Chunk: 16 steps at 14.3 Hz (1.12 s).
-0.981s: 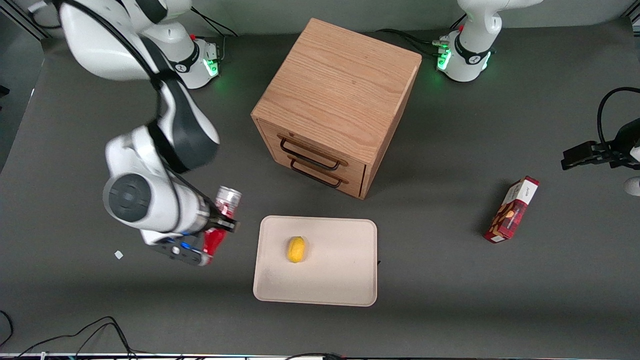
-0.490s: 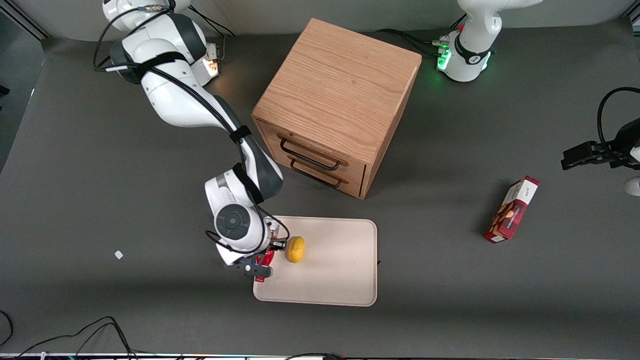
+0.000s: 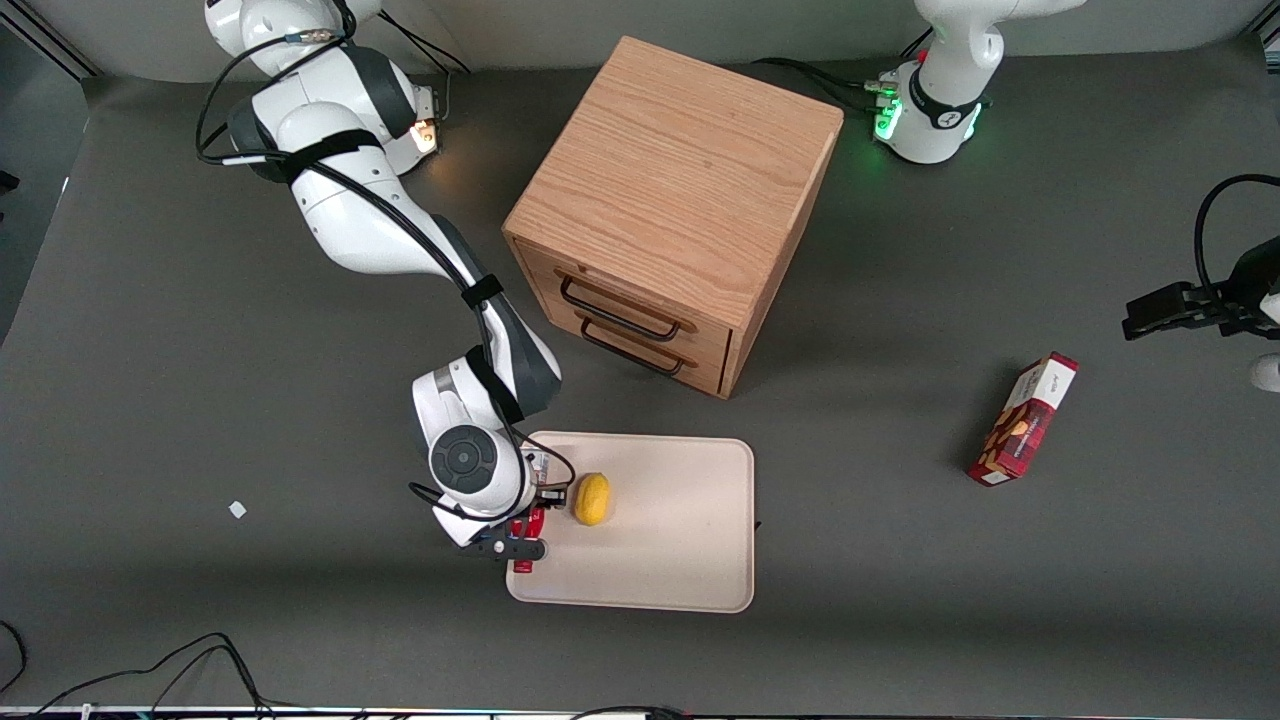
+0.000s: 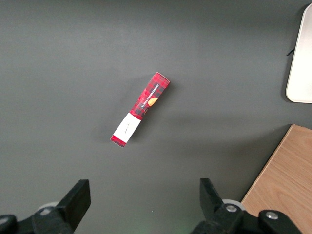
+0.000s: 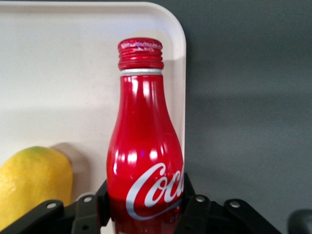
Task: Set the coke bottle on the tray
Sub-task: 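Lower the bottle onto the tray next to the lemon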
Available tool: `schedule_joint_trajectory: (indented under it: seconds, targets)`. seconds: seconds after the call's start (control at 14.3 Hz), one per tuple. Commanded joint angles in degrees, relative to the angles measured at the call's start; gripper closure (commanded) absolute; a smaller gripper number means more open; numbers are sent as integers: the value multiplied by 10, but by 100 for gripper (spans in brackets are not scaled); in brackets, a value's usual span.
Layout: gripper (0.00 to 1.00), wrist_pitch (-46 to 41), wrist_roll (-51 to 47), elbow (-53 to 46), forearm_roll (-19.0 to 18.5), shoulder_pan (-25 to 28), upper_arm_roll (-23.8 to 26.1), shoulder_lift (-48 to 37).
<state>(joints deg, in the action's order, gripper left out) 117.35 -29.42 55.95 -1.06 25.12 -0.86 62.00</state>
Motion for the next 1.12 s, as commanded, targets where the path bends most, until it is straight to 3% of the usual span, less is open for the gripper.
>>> schedule_joint_trajectory:
  seconds: [0.0, 0.21, 0.28, 0.35, 1.05]
  targets:
    - [100, 8, 11, -27, 4, 3, -5, 16]
    - [100, 9, 14, -27, 4, 3, -5, 17]
    - [34, 9, 14, -27, 4, 3, -5, 17]
    - [0, 9, 9, -26, 3, 4, -6, 17]
    - [0, 9, 13, -26, 4, -5, -5, 16]
